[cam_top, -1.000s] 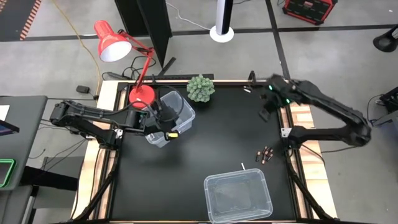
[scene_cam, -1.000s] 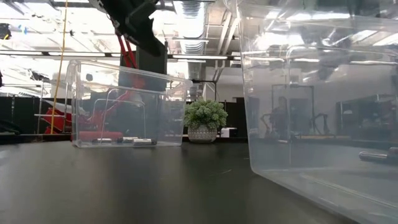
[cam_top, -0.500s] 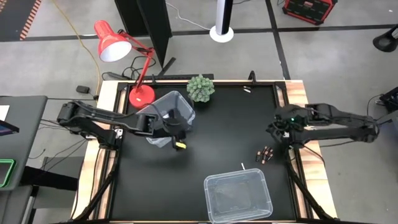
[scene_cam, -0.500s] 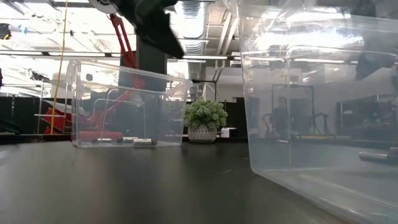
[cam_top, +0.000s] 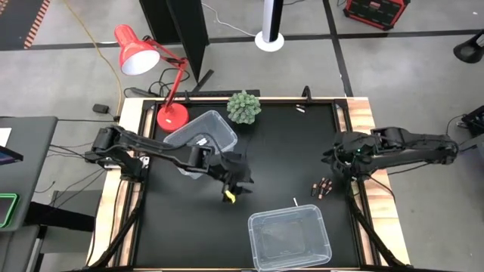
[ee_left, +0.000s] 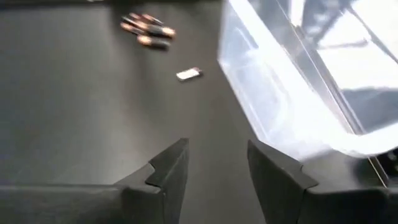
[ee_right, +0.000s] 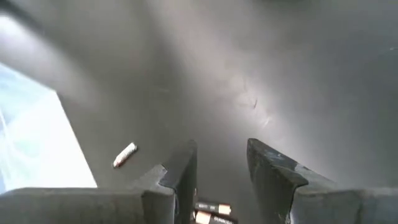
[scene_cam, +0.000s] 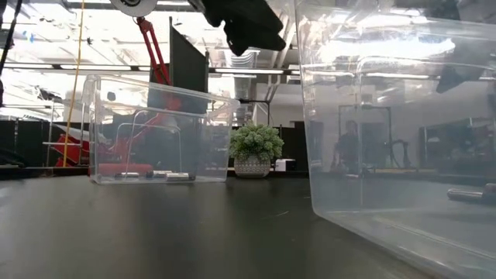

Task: Sort batteries
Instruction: Move the bottom transparent bin to the center

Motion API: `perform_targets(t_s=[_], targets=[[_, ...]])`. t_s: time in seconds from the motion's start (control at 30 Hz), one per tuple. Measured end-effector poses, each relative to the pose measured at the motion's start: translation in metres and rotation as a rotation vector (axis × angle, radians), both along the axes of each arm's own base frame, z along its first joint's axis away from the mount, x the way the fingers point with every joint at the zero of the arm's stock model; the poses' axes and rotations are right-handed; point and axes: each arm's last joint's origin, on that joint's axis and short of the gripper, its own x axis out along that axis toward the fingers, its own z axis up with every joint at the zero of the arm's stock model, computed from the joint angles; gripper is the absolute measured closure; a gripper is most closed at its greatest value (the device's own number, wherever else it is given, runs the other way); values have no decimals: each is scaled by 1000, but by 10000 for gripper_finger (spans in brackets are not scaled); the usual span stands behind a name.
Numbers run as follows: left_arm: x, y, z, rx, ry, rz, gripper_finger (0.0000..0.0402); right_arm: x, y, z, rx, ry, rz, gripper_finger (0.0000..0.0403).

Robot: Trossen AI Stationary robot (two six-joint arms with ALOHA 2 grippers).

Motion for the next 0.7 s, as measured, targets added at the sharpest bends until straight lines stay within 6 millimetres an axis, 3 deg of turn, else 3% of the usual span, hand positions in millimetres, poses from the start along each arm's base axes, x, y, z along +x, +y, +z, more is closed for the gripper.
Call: perform_targets(t_s=[0.13,0.4,0.7], targets=[[6,-15,5,3,-41,-45,224,-2,5,-2,-6,28,61,245],[8,-22,17,-137,-71,-59,222,-2,7,-1,-25,17,88,245],[16,-45,2,-239,-28,-68,222,0,8,0,-27,-6,94,245]])
